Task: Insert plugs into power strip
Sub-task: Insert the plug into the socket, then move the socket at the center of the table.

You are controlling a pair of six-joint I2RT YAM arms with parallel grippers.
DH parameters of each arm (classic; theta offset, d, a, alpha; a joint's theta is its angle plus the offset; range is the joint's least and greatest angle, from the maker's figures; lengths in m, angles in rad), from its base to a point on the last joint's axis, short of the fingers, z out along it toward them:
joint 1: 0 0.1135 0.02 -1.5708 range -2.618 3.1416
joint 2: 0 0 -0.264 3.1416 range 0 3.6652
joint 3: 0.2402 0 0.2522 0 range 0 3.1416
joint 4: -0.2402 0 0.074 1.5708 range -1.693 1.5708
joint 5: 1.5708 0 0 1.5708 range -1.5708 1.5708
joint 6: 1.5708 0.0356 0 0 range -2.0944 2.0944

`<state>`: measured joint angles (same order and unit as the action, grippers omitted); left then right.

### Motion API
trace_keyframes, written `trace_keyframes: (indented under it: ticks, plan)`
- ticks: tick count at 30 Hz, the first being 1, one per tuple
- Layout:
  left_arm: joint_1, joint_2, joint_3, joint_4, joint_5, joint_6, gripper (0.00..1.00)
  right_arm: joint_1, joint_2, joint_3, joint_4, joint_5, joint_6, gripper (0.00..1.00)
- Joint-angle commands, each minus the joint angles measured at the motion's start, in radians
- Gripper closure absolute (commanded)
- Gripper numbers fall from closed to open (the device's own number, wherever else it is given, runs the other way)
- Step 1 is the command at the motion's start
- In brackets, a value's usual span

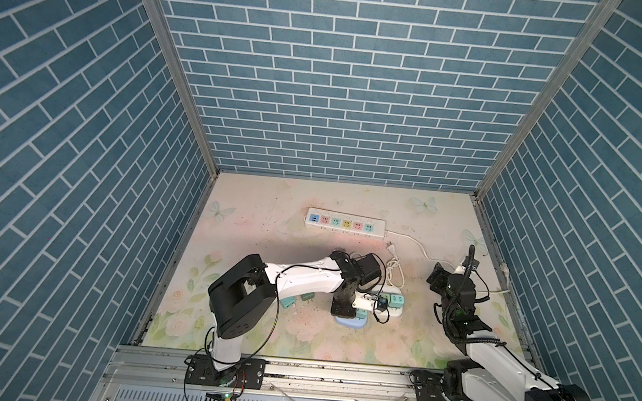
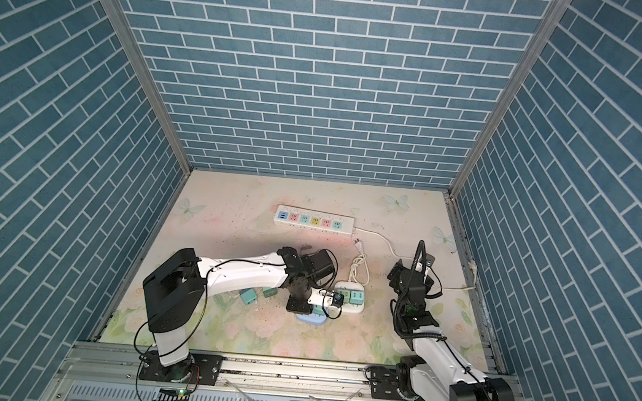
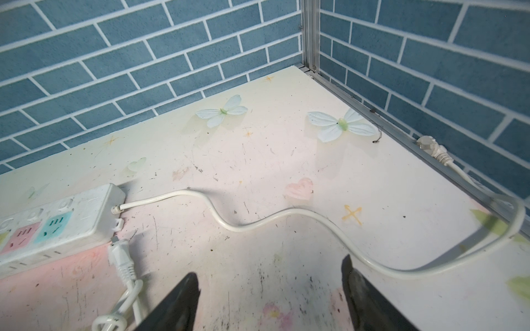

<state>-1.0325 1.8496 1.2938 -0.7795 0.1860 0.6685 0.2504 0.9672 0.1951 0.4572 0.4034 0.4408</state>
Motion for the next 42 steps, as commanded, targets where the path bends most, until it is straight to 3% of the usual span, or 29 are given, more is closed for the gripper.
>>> trace_keyframes:
  ticks: [1, 6, 10, 12, 17, 19, 22, 23, 26, 29, 35, 42]
  plan:
    - [-0.020, 0.009, -0.007, 0.010, 0.047, -0.002, 0.00, -0.002, 0.007, 0.019, 0.013, 0.003, 0.019, 0.20]
    - [-0.017, -0.117, -0.009, 0.056, 0.048, 0.004, 0.00, -0.002, 0.020, 0.029, 0.004, 0.005, 0.019, 0.20]
    - [-0.010, -0.285, -0.075, 0.191, -0.027, -0.046, 0.00, -0.002, 0.032, 0.054, -0.031, 0.002, 0.018, 0.17]
    - [0.013, -0.381, -0.128, 0.300, -0.096, -0.116, 0.00, -0.002, 0.025, 0.076, -0.076, -0.008, 0.018, 0.16]
    - [0.139, -0.618, -0.282, 0.589, -0.321, -0.447, 0.00, -0.002, -0.023, 0.146, -0.206, -0.063, 0.035, 0.15]
    - [0.239, -0.686, -0.319, 0.624, -0.288, -0.587, 0.00, 0.000, -0.038, 0.177, -0.238, -0.118, 0.047, 0.14]
    - [0.369, -0.717, -0.356, 0.673, -0.120, -0.689, 0.00, 0.000, -0.022, 0.241, -0.289, -0.198, 0.067, 0.14]
    - [0.387, -0.712, -0.365, 0.691, -0.126, -0.714, 0.00, 0.000, -0.006, 0.264, -0.304, -0.226, 0.068, 0.15]
    - [0.401, -0.656, -0.350, 0.716, -0.304, -0.805, 0.00, 0.001, 0.083, 0.367, -0.358, -0.311, 0.072, 0.17]
    - [0.429, -0.560, -0.277, 0.695, -0.353, -0.838, 0.00, 0.003, 0.199, 0.479, -0.408, -0.392, 0.067, 0.22]
    - [0.506, -0.337, -0.115, 0.719, -0.263, -0.898, 0.00, 0.007, 0.394, 0.681, -0.475, -0.448, 0.039, 0.24]
    - [0.576, 0.010, 0.241, 0.588, -0.168, -0.914, 0.01, 0.007, 0.649, 0.954, -0.545, -0.536, -0.009, 0.25]
